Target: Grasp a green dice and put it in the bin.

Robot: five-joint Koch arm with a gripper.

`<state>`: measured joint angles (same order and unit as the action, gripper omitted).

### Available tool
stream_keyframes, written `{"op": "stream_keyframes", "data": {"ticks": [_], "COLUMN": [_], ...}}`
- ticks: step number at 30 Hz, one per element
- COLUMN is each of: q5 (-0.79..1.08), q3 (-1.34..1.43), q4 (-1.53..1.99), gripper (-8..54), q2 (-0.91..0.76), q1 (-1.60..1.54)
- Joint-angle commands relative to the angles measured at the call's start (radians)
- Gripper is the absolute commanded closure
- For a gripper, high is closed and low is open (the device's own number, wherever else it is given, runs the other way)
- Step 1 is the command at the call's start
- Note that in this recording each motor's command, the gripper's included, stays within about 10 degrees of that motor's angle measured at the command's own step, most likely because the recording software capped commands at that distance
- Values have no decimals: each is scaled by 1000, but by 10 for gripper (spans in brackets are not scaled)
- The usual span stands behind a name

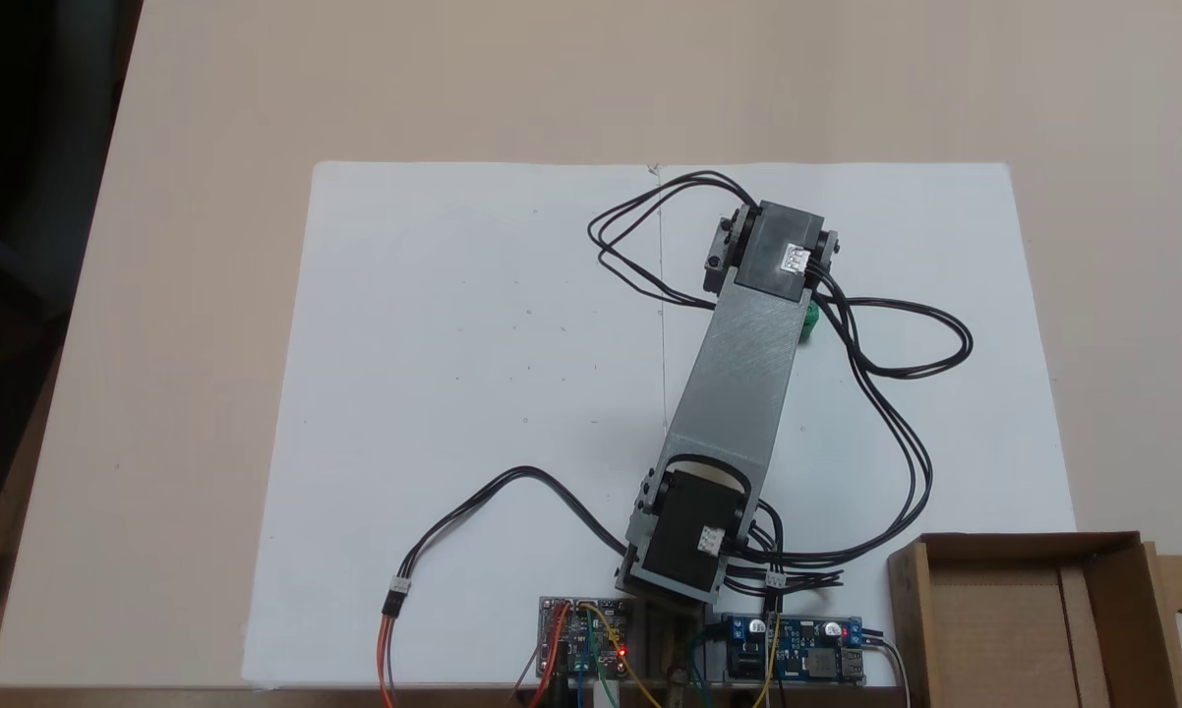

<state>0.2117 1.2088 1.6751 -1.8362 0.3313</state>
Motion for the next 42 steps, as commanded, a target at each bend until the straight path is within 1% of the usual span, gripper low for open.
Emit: {"op": "stream_keyframes", "data": {"ticks": [1, 4, 9, 11, 27, 42], "q5": [112, 204, 302, 330, 310, 288], "q3": [-100, -166, -238, -325, -476, -571], "q4": [130, 216, 210, 206, 147, 126], "gripper": [30, 30, 28, 29, 30, 30], "q2": [-14, 17, 64, 117, 364, 457], "q1": [21, 71, 140, 166, 164, 158]}}
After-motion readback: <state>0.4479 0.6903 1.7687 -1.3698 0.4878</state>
